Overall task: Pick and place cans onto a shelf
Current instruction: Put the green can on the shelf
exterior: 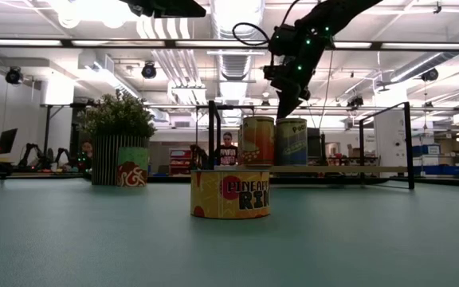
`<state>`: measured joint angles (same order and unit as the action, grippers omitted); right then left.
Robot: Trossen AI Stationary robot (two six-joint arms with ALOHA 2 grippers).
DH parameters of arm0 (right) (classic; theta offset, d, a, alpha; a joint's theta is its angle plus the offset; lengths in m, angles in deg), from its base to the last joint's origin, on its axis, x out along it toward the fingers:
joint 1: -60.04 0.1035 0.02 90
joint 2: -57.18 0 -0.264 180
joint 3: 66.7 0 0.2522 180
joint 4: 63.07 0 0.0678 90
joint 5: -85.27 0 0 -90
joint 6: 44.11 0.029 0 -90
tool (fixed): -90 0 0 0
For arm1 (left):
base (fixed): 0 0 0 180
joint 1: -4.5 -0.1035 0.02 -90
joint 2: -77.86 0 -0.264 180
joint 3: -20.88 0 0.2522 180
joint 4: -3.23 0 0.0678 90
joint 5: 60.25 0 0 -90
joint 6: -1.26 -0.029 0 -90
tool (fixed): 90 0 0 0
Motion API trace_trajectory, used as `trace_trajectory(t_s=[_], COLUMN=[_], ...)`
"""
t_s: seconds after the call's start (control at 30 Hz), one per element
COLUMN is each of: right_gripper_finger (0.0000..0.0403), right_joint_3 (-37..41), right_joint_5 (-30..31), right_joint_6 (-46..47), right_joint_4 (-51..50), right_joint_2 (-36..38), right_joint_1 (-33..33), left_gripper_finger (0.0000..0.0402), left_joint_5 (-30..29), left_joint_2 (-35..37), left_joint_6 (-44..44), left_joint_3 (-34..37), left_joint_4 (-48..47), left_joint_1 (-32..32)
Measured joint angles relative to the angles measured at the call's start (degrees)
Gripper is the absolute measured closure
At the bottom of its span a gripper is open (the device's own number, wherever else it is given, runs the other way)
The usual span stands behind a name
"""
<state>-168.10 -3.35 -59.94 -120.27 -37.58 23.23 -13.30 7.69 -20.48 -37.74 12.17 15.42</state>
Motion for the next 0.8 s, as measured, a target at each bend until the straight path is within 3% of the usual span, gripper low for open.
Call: trace_trajectory(t_s=[0.2,0.4,0.8], right_gripper_finger=[0.0394,0.0394,0.0394], right_joint_3=[0.1,3.4,25.9], right_joint_5=[-0.3,-0.3,0.1], right_joint_6=[-0.2,0.9,1.8], right_joint_4=[-0.2,4.2,25.8], right_joint_2=[4.1,10.9,28.8], right_joint_1=[2.8,10.1,30.5], left_gripper_finger=[0.0327,0.0327,0.0327], left_joint_5=[0.0,0.0,0.3], left_joint_2=[0.0,0.0,0.0], left_joint_6=[0.0,0.0,11.3], left_joint_3=[0.0,0.0,-0.1], left_joint_4=[-1.0,-4.7,-25.0], left_joint_1=[0.0,0.0,0.2])
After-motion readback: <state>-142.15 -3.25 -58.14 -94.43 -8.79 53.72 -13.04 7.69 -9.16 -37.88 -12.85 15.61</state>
